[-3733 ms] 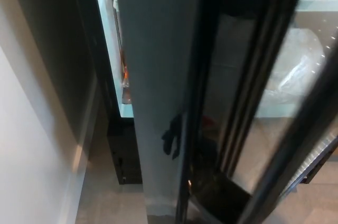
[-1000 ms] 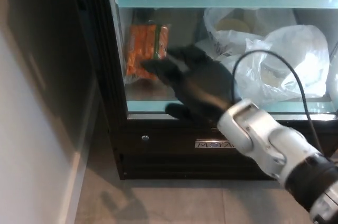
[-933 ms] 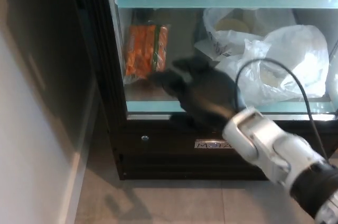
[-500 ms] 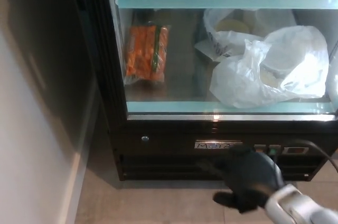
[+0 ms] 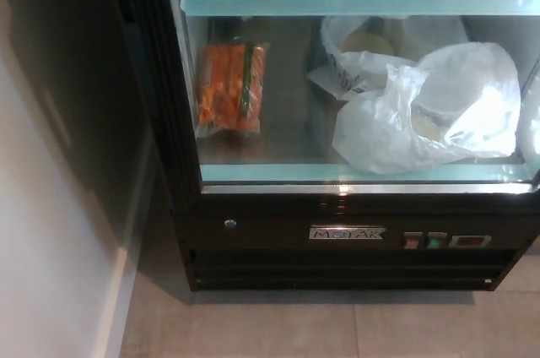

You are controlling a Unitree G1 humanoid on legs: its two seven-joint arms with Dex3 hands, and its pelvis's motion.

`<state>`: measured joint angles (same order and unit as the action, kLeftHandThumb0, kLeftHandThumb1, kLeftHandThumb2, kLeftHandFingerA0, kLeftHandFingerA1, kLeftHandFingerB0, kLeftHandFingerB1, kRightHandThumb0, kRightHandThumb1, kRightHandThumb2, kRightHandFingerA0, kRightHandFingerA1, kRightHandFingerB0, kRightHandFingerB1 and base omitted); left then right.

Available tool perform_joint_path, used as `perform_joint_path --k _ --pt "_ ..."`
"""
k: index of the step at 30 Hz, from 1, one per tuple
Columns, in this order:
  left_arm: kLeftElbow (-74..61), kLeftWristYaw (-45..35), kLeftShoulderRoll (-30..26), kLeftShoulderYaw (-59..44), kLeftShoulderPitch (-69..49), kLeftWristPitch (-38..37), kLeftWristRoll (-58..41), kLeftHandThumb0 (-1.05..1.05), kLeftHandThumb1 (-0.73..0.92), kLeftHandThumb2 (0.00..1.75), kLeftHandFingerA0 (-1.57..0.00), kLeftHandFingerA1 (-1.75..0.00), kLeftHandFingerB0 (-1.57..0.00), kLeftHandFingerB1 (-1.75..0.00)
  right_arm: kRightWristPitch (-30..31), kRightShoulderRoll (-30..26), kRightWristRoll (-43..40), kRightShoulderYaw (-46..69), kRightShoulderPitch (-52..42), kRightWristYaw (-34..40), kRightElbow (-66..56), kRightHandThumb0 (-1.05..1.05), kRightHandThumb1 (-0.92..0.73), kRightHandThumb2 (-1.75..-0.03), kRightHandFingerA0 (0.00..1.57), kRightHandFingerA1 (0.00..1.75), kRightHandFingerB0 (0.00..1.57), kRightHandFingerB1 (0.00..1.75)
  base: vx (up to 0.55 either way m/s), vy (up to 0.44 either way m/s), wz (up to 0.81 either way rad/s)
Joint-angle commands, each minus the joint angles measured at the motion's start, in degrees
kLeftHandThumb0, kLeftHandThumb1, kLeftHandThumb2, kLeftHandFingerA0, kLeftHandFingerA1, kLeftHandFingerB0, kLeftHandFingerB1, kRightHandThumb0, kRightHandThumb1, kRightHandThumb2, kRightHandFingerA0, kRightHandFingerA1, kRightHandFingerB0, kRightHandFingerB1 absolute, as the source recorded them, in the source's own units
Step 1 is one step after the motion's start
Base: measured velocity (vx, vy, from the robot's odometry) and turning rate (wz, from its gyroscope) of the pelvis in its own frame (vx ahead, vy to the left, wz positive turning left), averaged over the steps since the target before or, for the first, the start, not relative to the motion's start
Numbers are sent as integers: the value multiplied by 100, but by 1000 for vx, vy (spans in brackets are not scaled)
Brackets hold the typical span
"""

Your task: The robot stands in front of a refrigerator with an opened door and closes the door by swing its right hand at the door

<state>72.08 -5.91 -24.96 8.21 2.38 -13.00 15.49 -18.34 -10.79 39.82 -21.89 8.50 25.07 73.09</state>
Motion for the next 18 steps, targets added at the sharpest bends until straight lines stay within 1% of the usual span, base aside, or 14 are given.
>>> perform_joint_path --k 1,2,3,4,5,6,8,9,10,12,14,15,16,18 --pt "18 -81 -64 7 48 15 19 -48 59 98 -37 -62 -21 -52 402 -71 -969 848 -285 -358 352 -67 -86 -67 29 31 33 31 0 0 0" --pt "15 -70 -39 2 80 20 11 -48 59 98 -37 -62 -21 -52 456 -96 -1140 1073 -283 -468 367 -67 -86 -67 29 31 33 31 0 0 0" --pt "24 -56 -14 20 107 33 30 -48 59 98 -37 -62 -22 -52 520 -118 -1300 1260 -289 -606 377 -68 -86 -67 24 29 32 31 0 0 0" --pt "38 -41 10 45 133 47 55 -48 59 98 -37 -62 -22 -52 586 -137 -1440 1465 -296 -759 385 -68 -86 -67 24 29 32 31 0 0 0" --pt "29 -34 40 71 175 69 77 -55 61 97 -33 -61 -25 -54 644 -162 -1514 1578 -290 -846 392 -61 -86 -66 25 34 30 33 0 0 0" --pt "15 -23 90 107 229 94 104 -56 62 97 -33 -61 -26 -54 835 -191 -1628 1764 -262 -1025 417 -69 -87 -67 21 28 27 29 0 0 0" --pt "9 10 232 171 266 129 135 -55 61 95 -31 -60 -26 -54 1084 -307 -1732 1979 -283 -1289 452 -67 -87 -67 20 30 24 29 0 0 0" --pt "6 29 313 204 276 149 149 -55 61 95 -31 -60 -26 -54 1113 -385 -1736 2021 -321 -1359 457 -67 -87 -67 20 30 24 29 0 0 0" --pt "-1 51 465 274 284 163 179 -49 61 98 -38 -63 -25 -53 1141 -541 -1739 2085 -433 -1515 456 -67 -87 -67 24 30 26 29 0 0 0" --pt "-5 57 555 329 282 156 195 -49 61 98 -38 -63 -25 -53 1147 -640 -1732 2124 -526 -1634 442 -67 -87 -67 24 30 26 29 0 0 0" --pt "5 50 672 416 319 121 229 -50 61 97 -35 -61 -23 -52 1128 -765 -1727 2153 -629 -1742 413 -68 -88 -66 26 32 25 30 0 0 0" --pt "2 68 786 517 363 175 298 -57 62 95 -28 -56 -26 -51 1161 -868 -1770 2198 -716 -1880 401 -70 -87 -66 21 34 21 29 0 0 0" --pt "11 73 841 584 393 186 338 -58 64 96 -31 -56 -26 -51 1173 -905 -1827 2255 -758 -1987 401 -69 -84 -65 24 31 23 29 0 0 0" --pt "24 69 853 618 410 170 354 -58 64 96 -31 -56 -26 -51 1170 -903 -1877 2302 -769 -2052 405 -69 -84 -65 24 31 23 29 0 0 0"
